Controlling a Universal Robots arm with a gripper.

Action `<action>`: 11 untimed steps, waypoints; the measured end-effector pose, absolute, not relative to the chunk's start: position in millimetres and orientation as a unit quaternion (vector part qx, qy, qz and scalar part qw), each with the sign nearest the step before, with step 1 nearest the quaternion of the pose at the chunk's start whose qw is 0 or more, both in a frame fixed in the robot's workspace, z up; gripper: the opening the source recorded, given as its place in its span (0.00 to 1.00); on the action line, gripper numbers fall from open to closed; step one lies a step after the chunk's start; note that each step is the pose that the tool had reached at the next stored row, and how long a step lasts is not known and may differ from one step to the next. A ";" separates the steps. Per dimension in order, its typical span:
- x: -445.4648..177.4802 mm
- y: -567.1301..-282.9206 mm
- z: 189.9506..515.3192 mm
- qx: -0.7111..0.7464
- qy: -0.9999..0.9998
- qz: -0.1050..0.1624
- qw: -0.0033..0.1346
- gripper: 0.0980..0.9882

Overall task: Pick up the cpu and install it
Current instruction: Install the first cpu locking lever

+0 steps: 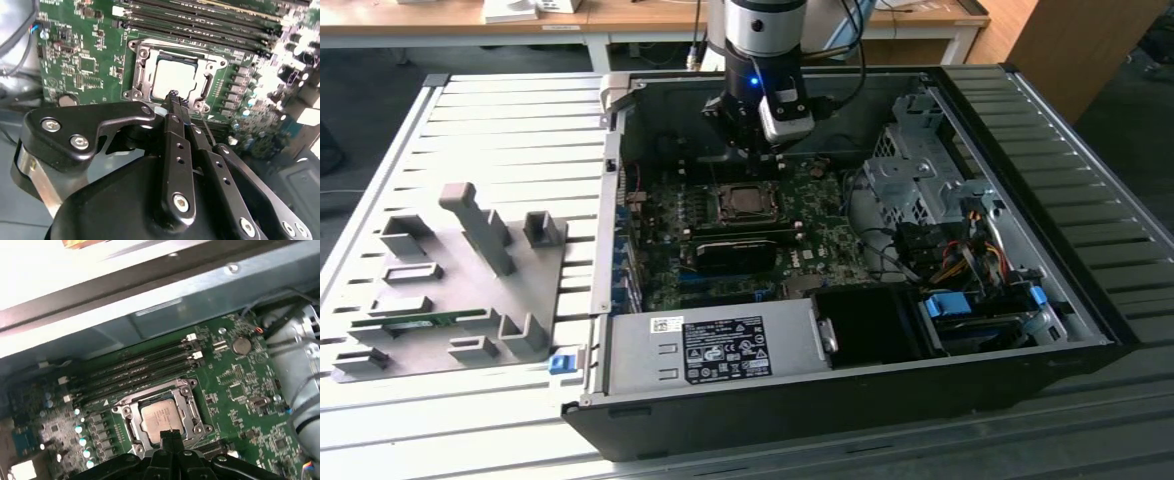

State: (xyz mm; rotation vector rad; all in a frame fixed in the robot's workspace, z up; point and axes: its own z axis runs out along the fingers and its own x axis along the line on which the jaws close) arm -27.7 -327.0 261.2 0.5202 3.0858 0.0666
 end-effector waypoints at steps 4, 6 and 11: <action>-27.6 -327.0 260.9 0.141 0.990 0.021 0.005 0.01; -27.6 -327.0 260.9 0.138 0.990 0.021 0.005 0.01; -25.5 -327.1 260.9 0.137 0.990 0.022 0.005 0.01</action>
